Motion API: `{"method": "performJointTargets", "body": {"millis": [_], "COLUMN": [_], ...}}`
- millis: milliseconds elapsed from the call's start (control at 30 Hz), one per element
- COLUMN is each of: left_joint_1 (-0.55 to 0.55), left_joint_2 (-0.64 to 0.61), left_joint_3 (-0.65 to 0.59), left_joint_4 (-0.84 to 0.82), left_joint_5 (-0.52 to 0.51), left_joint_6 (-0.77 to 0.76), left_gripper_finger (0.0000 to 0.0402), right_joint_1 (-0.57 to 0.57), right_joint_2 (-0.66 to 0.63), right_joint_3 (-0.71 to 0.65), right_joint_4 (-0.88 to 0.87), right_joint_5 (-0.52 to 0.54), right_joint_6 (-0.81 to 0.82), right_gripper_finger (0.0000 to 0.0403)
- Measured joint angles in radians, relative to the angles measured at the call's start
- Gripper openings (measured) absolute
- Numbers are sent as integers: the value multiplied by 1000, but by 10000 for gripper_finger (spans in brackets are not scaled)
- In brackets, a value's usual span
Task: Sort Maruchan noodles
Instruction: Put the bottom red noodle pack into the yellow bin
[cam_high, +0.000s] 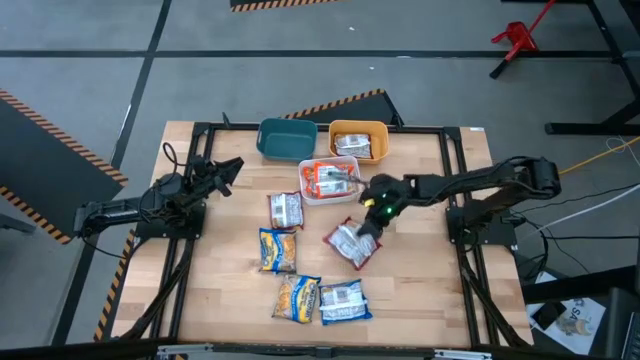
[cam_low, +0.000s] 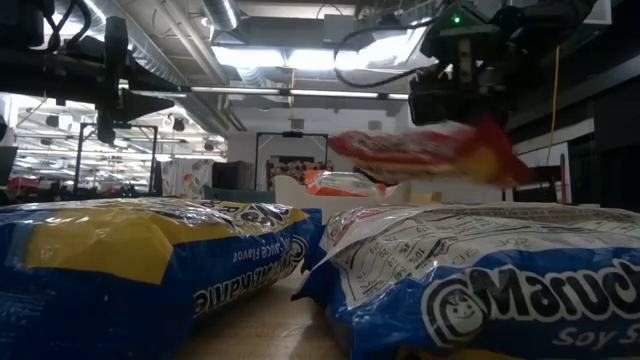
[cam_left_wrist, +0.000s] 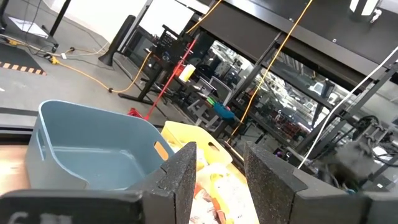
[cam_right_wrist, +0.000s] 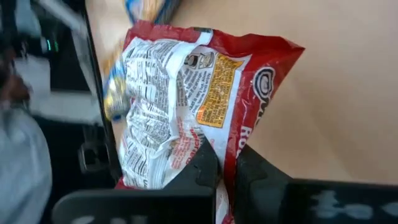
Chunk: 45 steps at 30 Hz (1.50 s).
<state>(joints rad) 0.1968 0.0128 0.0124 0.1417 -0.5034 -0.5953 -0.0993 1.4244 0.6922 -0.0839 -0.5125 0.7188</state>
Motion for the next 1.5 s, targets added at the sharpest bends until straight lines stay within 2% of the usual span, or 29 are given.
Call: {"method": "performJointTargets", "body": {"millis": [267,400,567,667,800,967,1100,1200,1500], "left_joint_1": [0,0,0,0,0,0,0,0,0], "left_joint_2": [0,0,0,0,0,0,0,0,0], "left_joint_3": [0,0,0,0,0,0,0,0,0], "left_joint_4": [0,0,0,0,0,0,0,0,0], "left_joint_5": [0,0,0,0,0,-1,-2,-2,-1], "left_joint_6": [0,0,0,1,1,4,4,4,2], "left_gripper_finger": [127,127,127,127,127,127,127,127,127], "right_joint_1": [-169,-261,-349,-382,-387,-364,-324,-289,-247], "right_joint_2": [-131,-163,-158,-158,-157,-125,-78,-22,159], "right_joint_3": [3,57,154,196,202,194,195,194,195], "right_joint_4": [38,28,-16,-110,-168,-159,-132,-119,22], "right_joint_5": [76,108,275,443,669,834,971,1036,1146], "right_joint_6": [110,117,175,234,383,607,850,1014,1354], "right_gripper_finger": [1,0,0,0,0,0,0,0,0]}}
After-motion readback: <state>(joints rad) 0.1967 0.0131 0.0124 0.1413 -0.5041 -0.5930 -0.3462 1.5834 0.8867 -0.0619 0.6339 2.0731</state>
